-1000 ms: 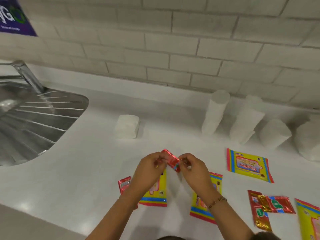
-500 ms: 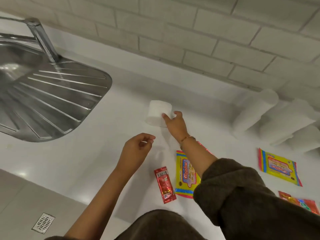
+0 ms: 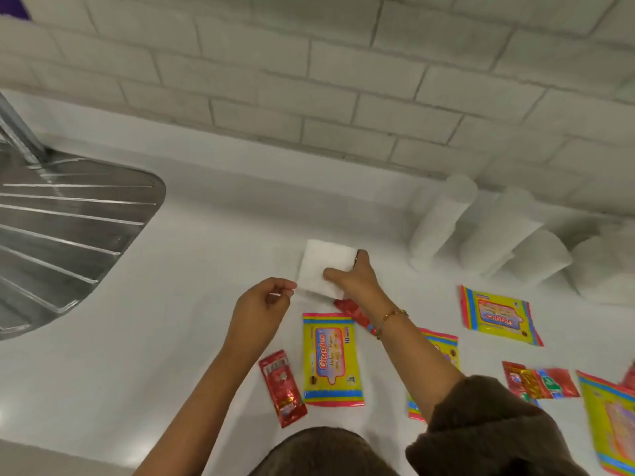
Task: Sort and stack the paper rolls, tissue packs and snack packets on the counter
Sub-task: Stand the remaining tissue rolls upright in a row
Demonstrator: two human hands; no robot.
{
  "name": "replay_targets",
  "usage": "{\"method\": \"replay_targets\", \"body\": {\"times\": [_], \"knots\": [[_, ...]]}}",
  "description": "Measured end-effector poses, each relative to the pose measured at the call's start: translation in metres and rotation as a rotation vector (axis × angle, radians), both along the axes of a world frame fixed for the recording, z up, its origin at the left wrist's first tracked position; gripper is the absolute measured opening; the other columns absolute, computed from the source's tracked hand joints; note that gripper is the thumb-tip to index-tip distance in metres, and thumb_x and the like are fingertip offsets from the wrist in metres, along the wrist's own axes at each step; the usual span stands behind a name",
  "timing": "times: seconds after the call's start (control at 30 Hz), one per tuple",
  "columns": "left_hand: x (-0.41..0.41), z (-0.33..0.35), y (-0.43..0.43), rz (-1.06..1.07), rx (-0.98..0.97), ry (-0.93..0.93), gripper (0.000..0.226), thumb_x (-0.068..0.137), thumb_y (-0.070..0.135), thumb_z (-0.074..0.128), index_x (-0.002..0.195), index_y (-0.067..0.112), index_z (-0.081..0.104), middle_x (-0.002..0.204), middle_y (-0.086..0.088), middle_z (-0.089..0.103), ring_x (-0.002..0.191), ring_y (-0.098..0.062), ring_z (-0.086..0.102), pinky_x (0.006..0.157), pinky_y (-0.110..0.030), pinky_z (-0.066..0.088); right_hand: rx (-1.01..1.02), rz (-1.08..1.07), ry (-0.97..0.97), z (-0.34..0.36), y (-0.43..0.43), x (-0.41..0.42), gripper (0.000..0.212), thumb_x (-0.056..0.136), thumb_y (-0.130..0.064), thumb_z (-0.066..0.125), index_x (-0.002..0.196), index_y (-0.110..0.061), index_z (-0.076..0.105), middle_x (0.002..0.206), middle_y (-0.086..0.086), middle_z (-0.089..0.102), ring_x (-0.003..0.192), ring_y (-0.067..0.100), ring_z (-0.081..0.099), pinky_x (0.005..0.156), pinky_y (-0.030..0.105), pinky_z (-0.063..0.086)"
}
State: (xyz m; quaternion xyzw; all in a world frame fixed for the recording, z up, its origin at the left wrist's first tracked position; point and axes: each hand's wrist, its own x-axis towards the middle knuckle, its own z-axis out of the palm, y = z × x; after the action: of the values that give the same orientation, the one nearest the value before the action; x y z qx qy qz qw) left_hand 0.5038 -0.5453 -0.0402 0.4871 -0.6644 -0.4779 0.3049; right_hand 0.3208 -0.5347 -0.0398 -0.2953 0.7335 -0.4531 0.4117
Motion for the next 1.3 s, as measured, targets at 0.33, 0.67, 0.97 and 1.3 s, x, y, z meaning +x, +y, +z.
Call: {"method": "replay_targets", "body": {"times": [0.33,0.67,0.97,1.3], "knots": [[-0.158,0.01,0.059,-0.371,-0.048,-0.053,0.02,0.089,0.015,0.055,0.088,0.032,0.065,0.085,0.014,0.068,0.069,0.0,0.062,0.059,-0.007,0.046,-0.091,-0.381,0.293,0.019,0.163,-0.16,0.058,0.071,-0.013,0.075,0.118,-0.014,0.041,0.099,-0.006,0.054,0.083,0.007,0.055,0.072,0.033,0.051],[-0.252,0.012,0.101,-0.496,-0.084,-0.091,0.024,0.089,0.017,0.056,0.083,0.041,0.062,0.092,0.021,0.065,0.079,-0.001,0.061,0.066,-0.004,0.043,-0.271,-0.644,0.498,0.044,0.214,-0.298,0.062,0.071,-0.009,0.075,0.119,-0.008,0.036,0.109,-0.002,0.047,0.096,0.016,0.051,0.064,0.007,0.045],[-0.274,0.011,0.111,-0.346,-0.096,-0.123,0.021,0.089,0.017,0.056,0.087,0.037,0.062,0.093,0.018,0.066,0.082,-0.007,0.063,0.068,-0.01,0.046,-0.395,-0.592,0.468,0.04,0.157,-0.37,0.056,0.066,-0.004,0.076,0.11,-0.006,0.041,0.096,-0.005,0.049,0.086,0.013,0.056,0.073,0.01,0.048],[-0.245,0.011,0.112,-0.248,-0.089,-0.162,0.026,0.09,0.016,0.054,0.085,0.041,0.058,0.09,0.02,0.064,0.083,-0.004,0.063,0.062,-0.005,0.045,-0.313,-0.614,0.429,0.011,0.155,-0.375,0.087,0.067,-0.015,0.079,0.135,-0.008,0.025,0.137,0.013,0.04,0.124,0.026,0.045,0.105,0.036,0.041]]}}
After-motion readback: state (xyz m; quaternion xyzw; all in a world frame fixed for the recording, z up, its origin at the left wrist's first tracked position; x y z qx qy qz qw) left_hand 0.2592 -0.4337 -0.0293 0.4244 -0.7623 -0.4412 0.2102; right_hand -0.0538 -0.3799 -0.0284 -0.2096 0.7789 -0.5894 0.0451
